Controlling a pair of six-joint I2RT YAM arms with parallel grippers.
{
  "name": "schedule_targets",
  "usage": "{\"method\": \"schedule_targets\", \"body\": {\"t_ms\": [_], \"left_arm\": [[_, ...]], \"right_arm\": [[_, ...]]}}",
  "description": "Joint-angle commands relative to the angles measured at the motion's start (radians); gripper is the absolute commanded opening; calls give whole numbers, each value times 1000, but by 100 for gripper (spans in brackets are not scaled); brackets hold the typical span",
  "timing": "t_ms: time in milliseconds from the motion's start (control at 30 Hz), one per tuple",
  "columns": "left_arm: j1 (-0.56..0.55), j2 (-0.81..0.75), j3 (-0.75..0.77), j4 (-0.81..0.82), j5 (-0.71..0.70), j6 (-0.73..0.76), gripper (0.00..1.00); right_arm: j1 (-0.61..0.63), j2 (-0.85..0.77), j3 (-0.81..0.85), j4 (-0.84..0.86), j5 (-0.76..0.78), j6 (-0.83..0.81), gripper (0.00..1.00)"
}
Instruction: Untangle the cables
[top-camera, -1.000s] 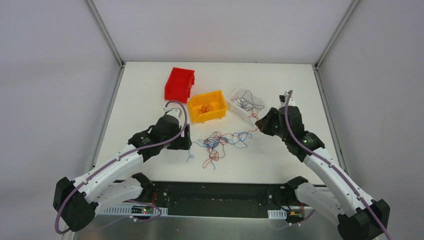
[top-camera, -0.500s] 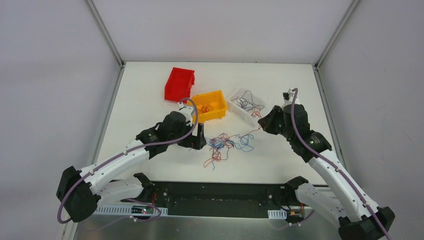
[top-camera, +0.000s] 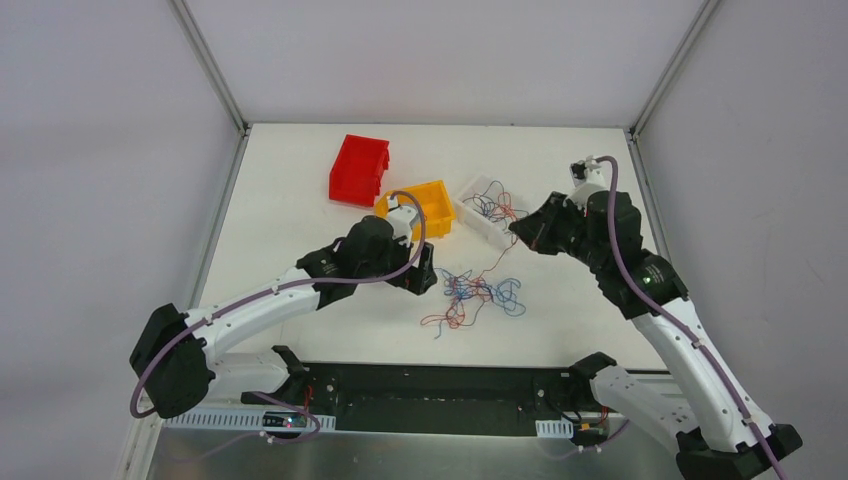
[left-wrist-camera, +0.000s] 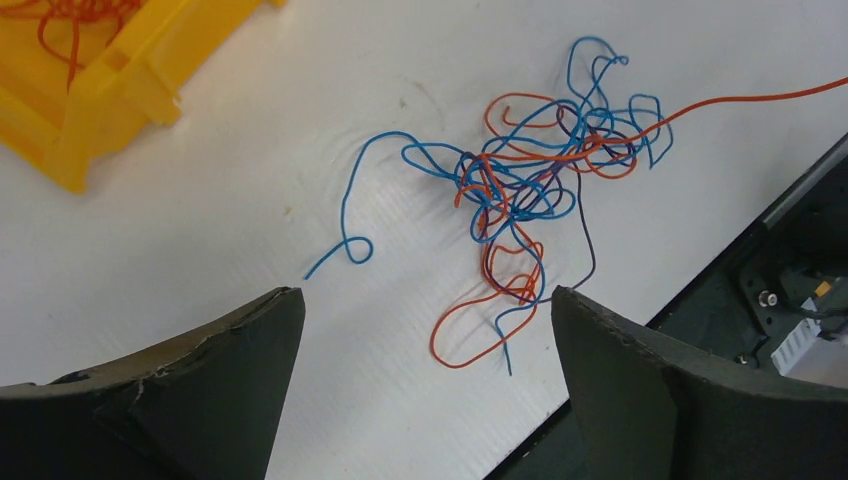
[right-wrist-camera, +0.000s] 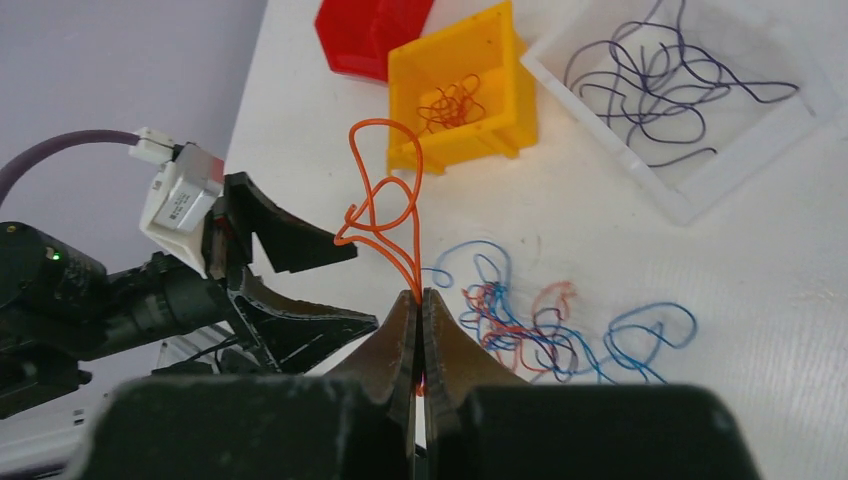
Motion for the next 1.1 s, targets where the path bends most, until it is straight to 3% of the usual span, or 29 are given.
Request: {"method": "schedule_targets", "body": {"t_ms": [0, 333, 567, 767, 800, 833, 867, 900, 1000, 1067], "left_arm": [[-6, 4, 56, 178, 66, 87, 98], [-6, 96, 84, 570, 369, 90, 94], [-22, 198, 120, 693, 496, 63, 83], [-27, 245, 152, 670, 488, 37, 33], [-27, 245, 155, 670, 493, 33, 12], [-26, 242, 157, 660, 483, 26, 0], [-27, 233, 158, 649, 463, 20, 0], [-25, 223, 156, 642, 447, 16, 0], [-25, 182, 160, 607, 429, -5, 0], [-24, 153, 176, 565, 417, -31, 0]], "right_arm": [[-5, 51, 110, 22, -145, -9, 0], [-3, 138, 208, 136, -279, 100, 0], [-4, 156, 217, 193, -291, 157, 0], [-4, 151, 194, 207, -276, 168, 0], [-2, 148, 186, 210, -276, 167, 0], [-3, 147, 175, 211, -272, 168, 0], [-3, 144, 164, 210, -268, 165, 0], [-4, 141, 151, 204, -266, 156, 9], [-3, 136, 90, 180, -243, 110, 53], [-3, 129, 27, 169, -226, 79, 66]]}}
